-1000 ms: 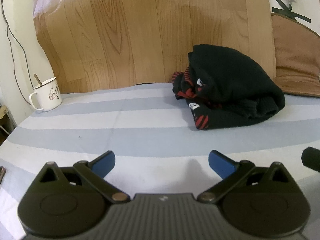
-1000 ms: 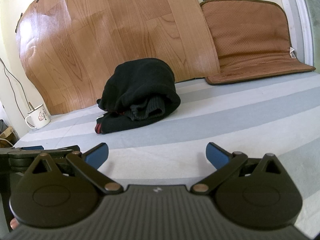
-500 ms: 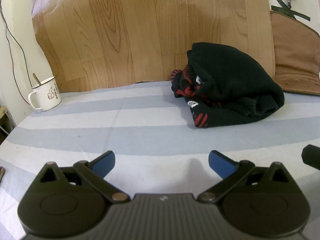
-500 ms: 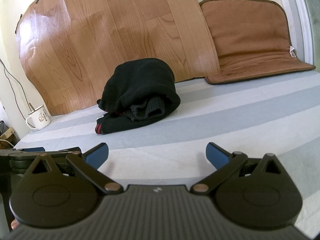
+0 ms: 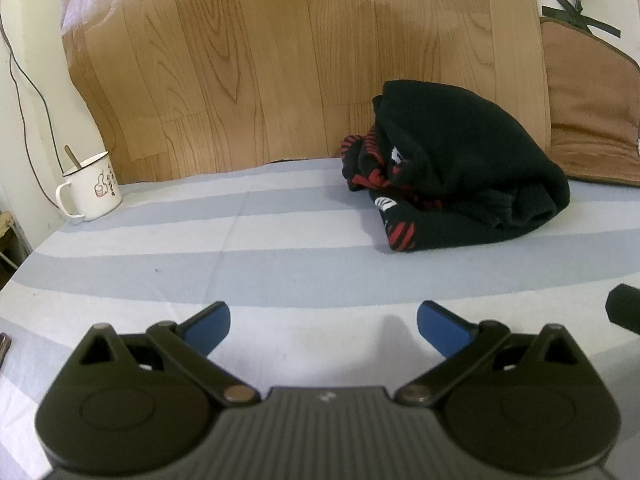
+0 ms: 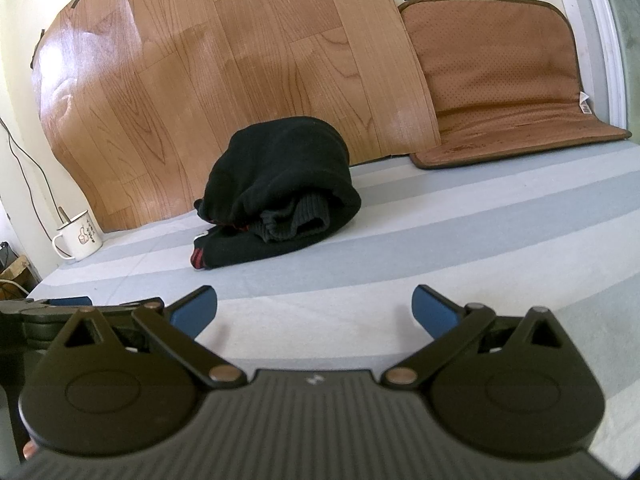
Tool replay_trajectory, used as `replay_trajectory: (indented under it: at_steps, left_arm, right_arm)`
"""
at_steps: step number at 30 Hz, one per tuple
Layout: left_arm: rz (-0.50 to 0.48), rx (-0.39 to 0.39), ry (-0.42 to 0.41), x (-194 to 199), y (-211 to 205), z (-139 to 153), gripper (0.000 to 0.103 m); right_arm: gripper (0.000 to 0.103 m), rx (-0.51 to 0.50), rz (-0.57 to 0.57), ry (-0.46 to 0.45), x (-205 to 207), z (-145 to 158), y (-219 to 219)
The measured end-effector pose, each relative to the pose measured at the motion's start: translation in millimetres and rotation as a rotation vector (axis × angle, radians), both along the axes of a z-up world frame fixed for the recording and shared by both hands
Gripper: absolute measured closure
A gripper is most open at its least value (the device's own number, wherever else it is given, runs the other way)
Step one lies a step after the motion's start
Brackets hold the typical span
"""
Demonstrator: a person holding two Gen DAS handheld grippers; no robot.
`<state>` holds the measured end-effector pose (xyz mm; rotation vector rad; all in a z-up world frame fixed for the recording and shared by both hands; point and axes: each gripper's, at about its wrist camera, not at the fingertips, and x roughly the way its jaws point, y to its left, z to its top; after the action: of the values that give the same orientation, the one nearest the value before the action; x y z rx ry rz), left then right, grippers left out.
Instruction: Fold small clothes
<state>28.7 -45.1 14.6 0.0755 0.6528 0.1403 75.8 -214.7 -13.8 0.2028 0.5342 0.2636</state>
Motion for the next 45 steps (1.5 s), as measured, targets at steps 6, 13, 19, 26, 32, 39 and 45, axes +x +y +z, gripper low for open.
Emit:
replay_trajectory:
  at_steps: [6, 13, 19, 26, 32, 39, 45]
  left_arm:
    - [-0.002, 0.004, 0.001, 0.1, 0.2, -0.6, 0.000]
    - [-0.002, 0.004, 0.002, -0.1, -0.1, -0.4, 0.000]
    - [-0.008, 0.006, 0.004, -0.1, -0.8, -1.3, 0.000]
    - [-0.011, 0.013, 0.009, -0.5, -2.0, -1.9, 0.000]
    - [-0.013, 0.015, 0.011, 0.5, -1.9, -1.7, 0.000]
    - [-0.014, 0.015, 0.011, 0.8, -2.0, -1.9, 0.000]
    - [-0.016, 0.017, 0.012, 0.8, -2.3, -2.5, 0.000]
  right_arm:
    - [0.000, 0.001, -0.001, 0.000, 0.0, 0.2, 0.6]
    - [0.000, 0.002, -0.002, 0.000, 0.1, 0.3, 0.8]
    - [0.000, 0.002, -0.002, 0.000, 0.2, 0.2, -0.3]
    - [0.000, 0.003, -0.002, 0.003, 0.1, 0.4, 0.0]
    - [0.000, 0.003, -0.003, 0.003, 0.4, 0.4, 0.3]
    - [0.000, 0.005, -0.003, 0.007, 0.9, -0.7, 0.5]
    - [0.000, 0.006, -0.003, 0.007, 0.5, -0.9, 1.3]
